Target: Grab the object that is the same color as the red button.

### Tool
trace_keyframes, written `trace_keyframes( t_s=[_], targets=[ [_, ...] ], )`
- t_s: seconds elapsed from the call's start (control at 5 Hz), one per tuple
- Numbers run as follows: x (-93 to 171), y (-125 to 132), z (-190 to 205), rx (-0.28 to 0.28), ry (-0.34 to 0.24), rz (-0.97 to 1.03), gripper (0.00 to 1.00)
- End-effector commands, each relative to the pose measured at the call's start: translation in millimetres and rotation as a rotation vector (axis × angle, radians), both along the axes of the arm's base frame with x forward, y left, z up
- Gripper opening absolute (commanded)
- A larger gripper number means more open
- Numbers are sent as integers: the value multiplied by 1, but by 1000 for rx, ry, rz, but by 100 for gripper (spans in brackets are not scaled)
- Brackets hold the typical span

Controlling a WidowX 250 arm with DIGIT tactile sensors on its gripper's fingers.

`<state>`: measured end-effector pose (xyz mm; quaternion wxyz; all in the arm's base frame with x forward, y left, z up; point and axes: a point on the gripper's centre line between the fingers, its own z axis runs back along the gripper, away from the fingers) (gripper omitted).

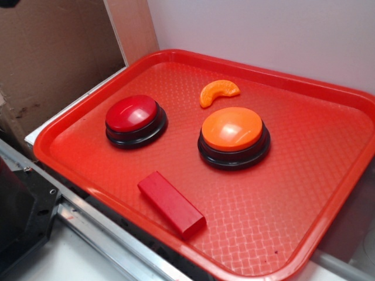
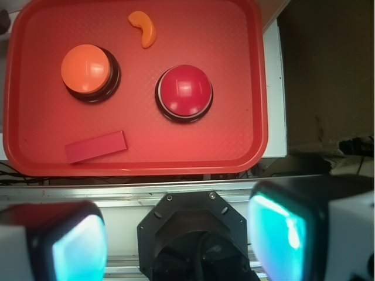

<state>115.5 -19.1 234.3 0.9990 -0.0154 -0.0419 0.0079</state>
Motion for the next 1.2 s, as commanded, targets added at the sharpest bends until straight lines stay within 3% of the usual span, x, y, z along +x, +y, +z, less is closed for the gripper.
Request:
trace_keyframes(
  t_s=[0.0, 0.2, 0.4, 0.6, 0.8, 1.0],
  targets=[
    [0, 0, 0, 0, 0, 0, 100],
    [13, -1, -5, -19, -19, -250, 100],
    [21, -3, -10, -72, -71, -501, 100],
    [31, -14, -24, -53, -117, -753, 100],
    [37, -26, -41, 3, -166, -1005, 100],
    [39, -38, -67, 12, -261, -1254, 100]
  ],
)
